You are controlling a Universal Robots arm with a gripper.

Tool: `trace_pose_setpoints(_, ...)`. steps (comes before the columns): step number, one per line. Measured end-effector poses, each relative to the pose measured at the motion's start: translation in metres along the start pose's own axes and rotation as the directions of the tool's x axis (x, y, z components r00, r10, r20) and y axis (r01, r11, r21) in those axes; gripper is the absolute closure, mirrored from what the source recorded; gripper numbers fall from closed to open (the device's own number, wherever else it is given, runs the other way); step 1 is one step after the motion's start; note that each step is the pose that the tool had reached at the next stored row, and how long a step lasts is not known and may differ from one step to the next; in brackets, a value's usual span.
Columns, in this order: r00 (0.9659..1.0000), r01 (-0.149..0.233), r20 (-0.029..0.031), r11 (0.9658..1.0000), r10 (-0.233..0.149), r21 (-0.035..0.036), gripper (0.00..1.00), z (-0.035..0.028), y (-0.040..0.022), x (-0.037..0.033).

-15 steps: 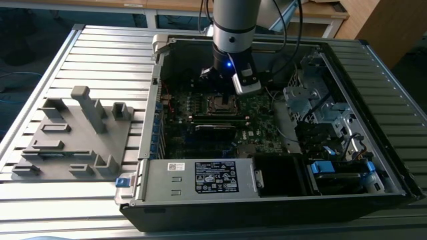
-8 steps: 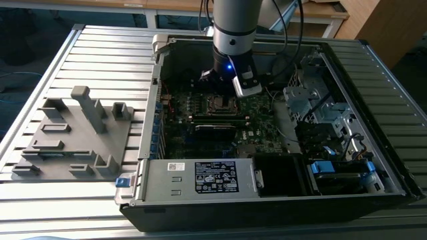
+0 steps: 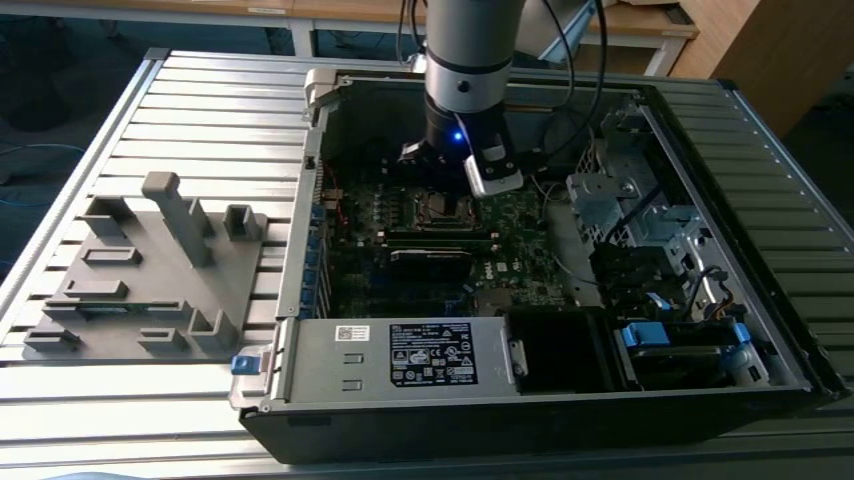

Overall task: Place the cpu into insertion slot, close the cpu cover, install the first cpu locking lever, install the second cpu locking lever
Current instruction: 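Install the second cpu locking lever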

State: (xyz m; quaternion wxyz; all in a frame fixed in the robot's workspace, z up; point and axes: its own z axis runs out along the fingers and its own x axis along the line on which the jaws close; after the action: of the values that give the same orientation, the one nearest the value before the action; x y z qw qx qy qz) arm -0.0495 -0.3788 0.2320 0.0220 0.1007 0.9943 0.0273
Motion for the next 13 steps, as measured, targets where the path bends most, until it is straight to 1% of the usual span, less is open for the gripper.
trace_pose_setpoints(9, 1.0000, 0.001, 0.0004, 1.0000, -0.001, -0.0003, 0.90, 0.0001, -0.0003, 0.0006)
trace_pose_setpoints(13, 1.0000, 0.008, -0.0001, 1.0000, -0.008, -0.0004, 0.90, 0.0001, -0.0019, 0.0033)
